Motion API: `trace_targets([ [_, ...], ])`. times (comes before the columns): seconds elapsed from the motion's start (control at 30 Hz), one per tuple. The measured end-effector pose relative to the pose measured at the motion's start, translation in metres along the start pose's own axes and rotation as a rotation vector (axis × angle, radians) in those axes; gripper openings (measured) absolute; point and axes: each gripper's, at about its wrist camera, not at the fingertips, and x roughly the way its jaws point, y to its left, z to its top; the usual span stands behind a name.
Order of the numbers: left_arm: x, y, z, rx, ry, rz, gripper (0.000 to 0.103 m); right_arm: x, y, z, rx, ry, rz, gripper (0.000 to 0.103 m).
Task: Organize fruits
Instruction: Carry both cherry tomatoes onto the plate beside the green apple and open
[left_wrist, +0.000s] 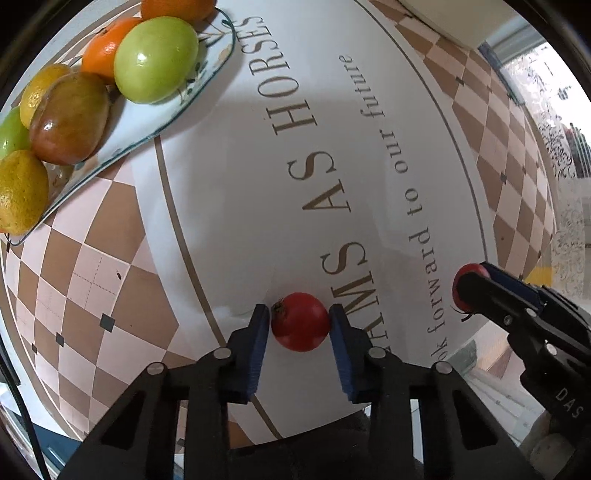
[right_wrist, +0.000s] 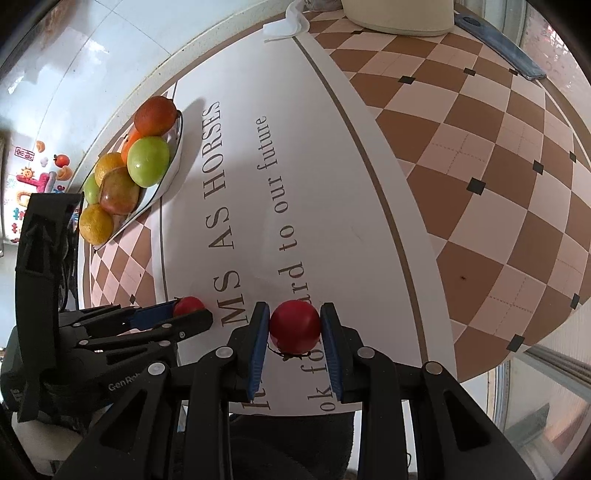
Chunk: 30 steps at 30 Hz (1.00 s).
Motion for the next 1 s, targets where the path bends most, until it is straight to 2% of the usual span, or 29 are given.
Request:
trace_targets([
  [0.13, -0.016, 0.013, 0.005, -0.045, -0.027, -0.034, 0.029, -0.005, 0.008, 0.007, -0.016, -0.015, 0.017, 0.031],
  [0.3, -0.053, 0.052, 0.014, -0.180, -0.104, -0.100, 0.029, -0.006, 0.033, 0.024, -0.059, -0.035, 0.072, 0.031],
  [0.4, -0.078, 0.082, 0.035, -0.244, -0.154, -0.116, 0.029, -0.001, 0.056, 0.038, -0.100, -0.042, 0.122, 0.031],
  [0.5, -0.093, 0.106, 0.047, -0.282, -0.189, -0.102, 0.029, 0.009, 0.084, 0.054, -0.148, -0.064, 0.172, 0.031],
  [0.67, -0.093, 0.132, 0.069, -0.352, -0.187, -0.107, 0.029, 0.029, 0.117, 0.086, -0.202, -0.087, 0.207, 0.031],
  [0.8, -0.084, 0.153, 0.078, -0.434, -0.157, -0.152, 0.029, 0.047, 0.136, 0.105, -0.256, -0.068, 0.209, 0.031],
  [1.0, -0.073, 0.165, 0.083, -0.508, -0.116, -0.171, 0.029, 0.064, 0.145, 0.111, -0.298, -0.035, 0.222, 0.031],
])
